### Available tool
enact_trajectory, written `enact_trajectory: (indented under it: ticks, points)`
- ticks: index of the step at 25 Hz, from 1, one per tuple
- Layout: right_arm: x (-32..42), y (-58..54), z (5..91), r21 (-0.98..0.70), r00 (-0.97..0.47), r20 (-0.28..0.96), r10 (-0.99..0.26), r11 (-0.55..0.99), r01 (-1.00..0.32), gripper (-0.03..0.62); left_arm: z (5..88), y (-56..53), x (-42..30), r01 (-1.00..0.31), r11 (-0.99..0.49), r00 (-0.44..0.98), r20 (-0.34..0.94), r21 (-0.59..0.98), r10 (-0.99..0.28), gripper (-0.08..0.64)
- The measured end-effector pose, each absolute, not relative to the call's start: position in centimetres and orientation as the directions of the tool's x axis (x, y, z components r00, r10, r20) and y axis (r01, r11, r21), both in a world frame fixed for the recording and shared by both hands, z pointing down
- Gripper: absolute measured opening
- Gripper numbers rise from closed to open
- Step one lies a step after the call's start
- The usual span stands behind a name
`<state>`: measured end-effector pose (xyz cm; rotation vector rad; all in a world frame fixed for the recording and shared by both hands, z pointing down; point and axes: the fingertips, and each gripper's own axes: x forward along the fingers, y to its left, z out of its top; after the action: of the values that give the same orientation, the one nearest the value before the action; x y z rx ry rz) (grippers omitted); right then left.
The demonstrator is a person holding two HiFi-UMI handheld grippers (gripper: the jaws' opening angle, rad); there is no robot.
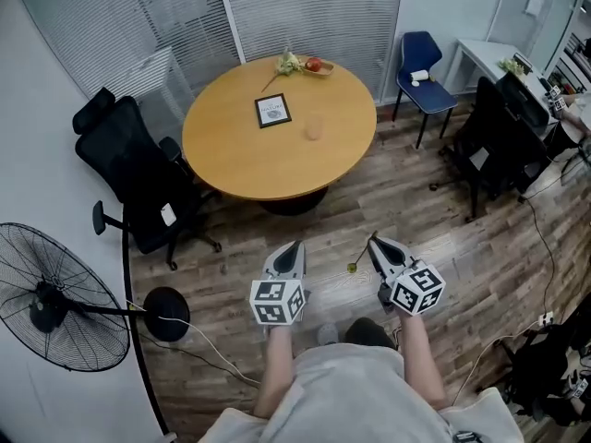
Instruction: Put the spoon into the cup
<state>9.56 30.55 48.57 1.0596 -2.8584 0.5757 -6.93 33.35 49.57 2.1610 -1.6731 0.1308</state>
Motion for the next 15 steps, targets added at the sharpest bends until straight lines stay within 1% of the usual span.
enact_trajectory:
  ticks: [6, 11, 15]
  points:
    - [8.2, 27.9, 49.3, -0.331, -0.756, 0.187, -0.627, 0.684, -0.65, 0.002, 51.0, 31.8, -8.5, -0.944, -0.209, 0.294, 0.363, 0.254, -0.884, 0.009]
    - [7.2, 24.3, 50.7, -0.342, -0.755, 0.204, -0.622, 0.678, -0.651, 0.002, 53.0, 29.7, -10.8, -0.952, -0.145, 0.247, 0.396, 0.269, -0.885, 0.009]
    - [6.5, 19.7, 51.1, -0.349, -0.765, 0.191, -0.615, 0.686, -0.639, 0.002, 53.6, 26.0, -12.3, -0.959, -0.103, 0.206, 0.399, 0.264, -0.894, 0.009]
